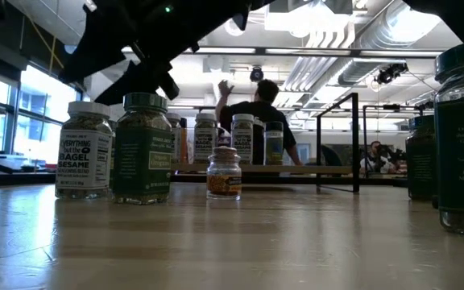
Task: Shelf spices
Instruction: Put the white seasoning bottle on the shelf aligned with the black seasoning bottle
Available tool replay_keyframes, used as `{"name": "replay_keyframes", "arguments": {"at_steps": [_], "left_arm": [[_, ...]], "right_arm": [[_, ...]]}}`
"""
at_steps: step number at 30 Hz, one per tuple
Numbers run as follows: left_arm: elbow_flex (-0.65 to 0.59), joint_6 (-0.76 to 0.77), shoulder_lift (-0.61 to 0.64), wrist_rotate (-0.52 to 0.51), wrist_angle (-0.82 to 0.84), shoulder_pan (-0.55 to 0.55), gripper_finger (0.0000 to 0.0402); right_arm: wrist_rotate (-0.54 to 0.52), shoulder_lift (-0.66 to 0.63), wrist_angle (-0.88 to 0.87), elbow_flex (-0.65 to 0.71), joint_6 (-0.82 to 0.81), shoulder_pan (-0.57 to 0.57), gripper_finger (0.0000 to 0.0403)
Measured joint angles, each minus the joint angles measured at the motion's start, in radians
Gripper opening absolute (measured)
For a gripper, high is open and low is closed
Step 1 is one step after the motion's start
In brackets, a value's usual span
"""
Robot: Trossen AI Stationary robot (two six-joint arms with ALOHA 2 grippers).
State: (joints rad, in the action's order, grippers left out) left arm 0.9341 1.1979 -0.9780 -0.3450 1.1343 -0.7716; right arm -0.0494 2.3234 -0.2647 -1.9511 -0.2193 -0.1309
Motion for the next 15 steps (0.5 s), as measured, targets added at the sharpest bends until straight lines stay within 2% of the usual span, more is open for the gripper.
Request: {"name": "replay_keyframes", "arguments": {"at_steps": [6,11,15], "left_arm": [[-0.225,-0.085,0.045,0.030,-0.296,0.097,0.0191],[-0.313,-0.105,0.045,0.031,-0.376,0.171,0.0170],[-0.320,-0.149,0.042,0.026,-0.389,0.214,0.0159]], "right_arm": [[-0.032,0.000,-0.022,0.000,0.011,0.000,0.0291],[-0.032,0.000,-0.023,0.000,0.018,0.000,0.0291],[-0.030,0.000,-0.016,0.000,0.009,-0.003,0.0291]]}}
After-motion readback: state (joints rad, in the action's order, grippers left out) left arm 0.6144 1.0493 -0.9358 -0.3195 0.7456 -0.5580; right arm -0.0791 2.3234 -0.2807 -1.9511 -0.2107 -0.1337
